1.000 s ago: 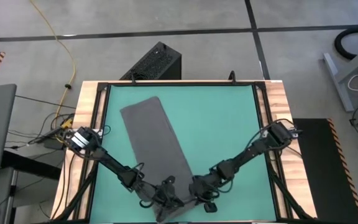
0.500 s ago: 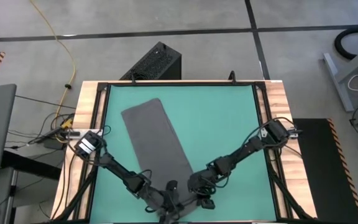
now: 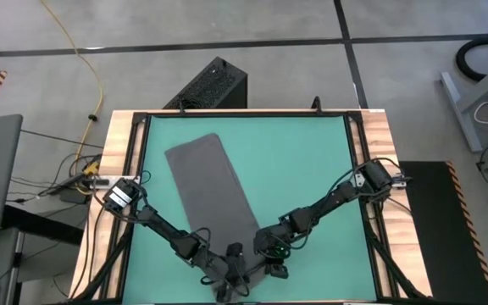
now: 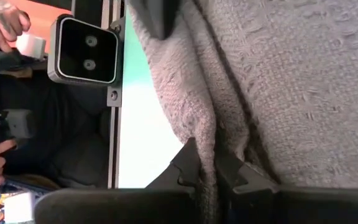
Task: Roll towel into tight, uniform cylinder
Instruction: Roll the gray towel
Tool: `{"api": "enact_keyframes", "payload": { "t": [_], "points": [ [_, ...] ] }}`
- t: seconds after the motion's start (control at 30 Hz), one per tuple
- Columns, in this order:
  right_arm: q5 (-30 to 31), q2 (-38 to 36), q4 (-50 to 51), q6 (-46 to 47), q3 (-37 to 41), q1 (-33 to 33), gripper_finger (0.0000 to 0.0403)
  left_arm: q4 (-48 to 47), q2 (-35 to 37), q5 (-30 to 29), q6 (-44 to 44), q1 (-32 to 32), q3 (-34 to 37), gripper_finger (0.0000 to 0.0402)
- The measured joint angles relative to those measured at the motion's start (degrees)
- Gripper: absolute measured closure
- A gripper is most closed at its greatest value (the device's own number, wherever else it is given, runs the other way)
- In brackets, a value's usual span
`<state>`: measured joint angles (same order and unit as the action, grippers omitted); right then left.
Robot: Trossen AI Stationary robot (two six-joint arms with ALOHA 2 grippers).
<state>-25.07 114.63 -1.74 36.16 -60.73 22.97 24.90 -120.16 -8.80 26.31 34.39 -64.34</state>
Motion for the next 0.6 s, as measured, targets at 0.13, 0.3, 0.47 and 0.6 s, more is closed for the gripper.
{"api": "enact_keyframes", "payload": {
  "t": [0.13, 0.3, 0.47, 0.6],
  "points": [
    [-0.18, 0.0, 0.0, -0.27, 0.01, 0.45, 0.0369, -1.17, 0.02, 0.73, 0.3, -0.02, 0.0, 0.0401],
    [-0.12, 0.0, 0.0, -0.33, 0.02, 0.49, 0.0364, -1.5, 0.02, 0.92, 0.41, -0.07, 0.0, 0.0401],
    [-0.09, 0.0, -0.04, -0.35, 0.02, 0.42, 0.0338, -4.11, 0.14, 0.94, 2.38, -0.07, -0.07, 0.0401],
    [-0.42, 0.0, -0.03, -0.41, 0.04, -0.05, 0.0315, -8.25, 0.15, 0.92, 3.93, -0.09, -0.07, 0.0401]
  ]
}}
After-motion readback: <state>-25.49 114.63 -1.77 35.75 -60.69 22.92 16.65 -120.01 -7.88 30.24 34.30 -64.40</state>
